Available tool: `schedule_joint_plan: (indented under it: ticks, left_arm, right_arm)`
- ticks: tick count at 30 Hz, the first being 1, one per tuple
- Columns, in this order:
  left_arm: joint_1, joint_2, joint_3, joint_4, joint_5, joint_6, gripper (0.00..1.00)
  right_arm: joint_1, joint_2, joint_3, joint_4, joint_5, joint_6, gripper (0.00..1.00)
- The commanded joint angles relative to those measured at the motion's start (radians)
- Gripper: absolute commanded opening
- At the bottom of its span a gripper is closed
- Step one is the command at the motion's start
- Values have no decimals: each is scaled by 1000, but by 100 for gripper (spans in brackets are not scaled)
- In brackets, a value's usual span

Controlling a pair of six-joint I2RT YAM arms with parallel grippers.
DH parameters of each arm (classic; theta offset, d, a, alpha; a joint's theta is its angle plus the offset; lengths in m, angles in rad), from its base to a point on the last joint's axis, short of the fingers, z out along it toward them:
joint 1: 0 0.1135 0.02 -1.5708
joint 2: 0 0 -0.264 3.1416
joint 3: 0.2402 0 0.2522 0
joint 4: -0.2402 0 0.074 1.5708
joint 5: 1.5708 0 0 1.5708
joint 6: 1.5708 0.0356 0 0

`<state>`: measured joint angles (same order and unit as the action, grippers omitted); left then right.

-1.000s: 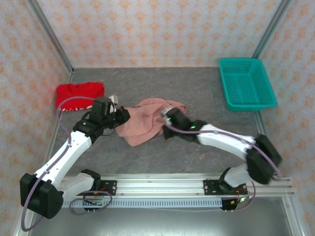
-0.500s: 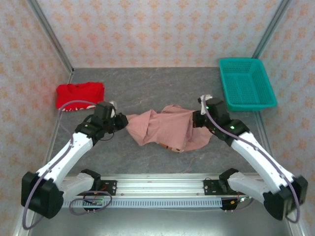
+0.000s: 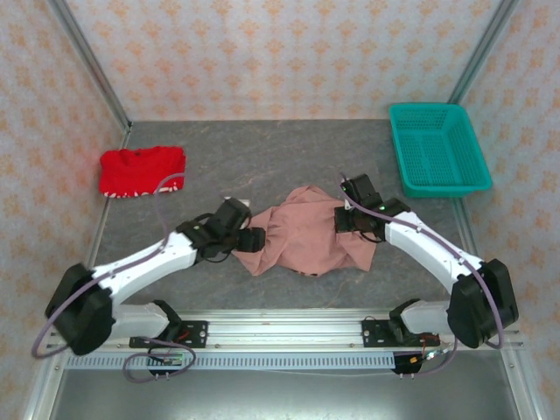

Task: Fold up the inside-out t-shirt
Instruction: Adjust the T-shirt at the center of the table.

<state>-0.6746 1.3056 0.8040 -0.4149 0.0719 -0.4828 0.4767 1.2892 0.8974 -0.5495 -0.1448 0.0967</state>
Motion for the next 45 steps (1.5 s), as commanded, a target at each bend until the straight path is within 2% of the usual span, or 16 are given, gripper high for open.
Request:
schedule_joint_plan:
  ticks: [1,5,8,12,14,16,20,21,24,26,28,32,35,39,45]
  left_arm:
    - [-44,116,82,-35,-156,92,71]
    - [-59,266,153,-45,-205,129,59]
    - [-60,313,187,-58,-244,133,35]
    - [-34,211,138,-37,-247,115,12]
    - [12,124,89,-7,-175,89,4]
    - [63,39,34,37,-68,66,0]
    - [125,-127,-90,193,154,22,0]
    - [126,-145,-110,222,179,19,0]
    - [127,-166,-140,255,205,17,0]
    - [127,-164,-141,249,210,16,0]
    - [126,-163,-141,246,215,17,0]
    - [127,-157,-127,235,210,21,0]
    - [126,-151,-117,225,213,28,0]
    - [128,-146,-106,209,208,41,0]
    - [129,-155,-92,187,201,57,0]
  right_arm:
    - [-4,-22,11,-12,25,-2,0]
    - [-4,-21,6,-7,26,-4,0]
    - [-7,-31,10,-25,56,-13,0]
    - [-41,-91,17,-79,138,-25,0]
    - [-68,-146,8,-96,170,-15,0]
    - [-77,-188,3,-121,228,3,0]
    - [-77,-229,-33,-124,274,52,0]
    - [-76,-226,-42,-113,266,60,4]
    - [21,-235,-58,-48,305,22,35]
    - [149,-268,-79,53,330,-44,46]
    - [239,-277,-103,164,280,-92,50]
    - [365,-169,-116,301,122,-156,51]
    - [424,-21,-109,395,70,-156,43]
    - [428,148,-51,448,17,-183,30]
    - [421,293,35,468,54,-233,33]
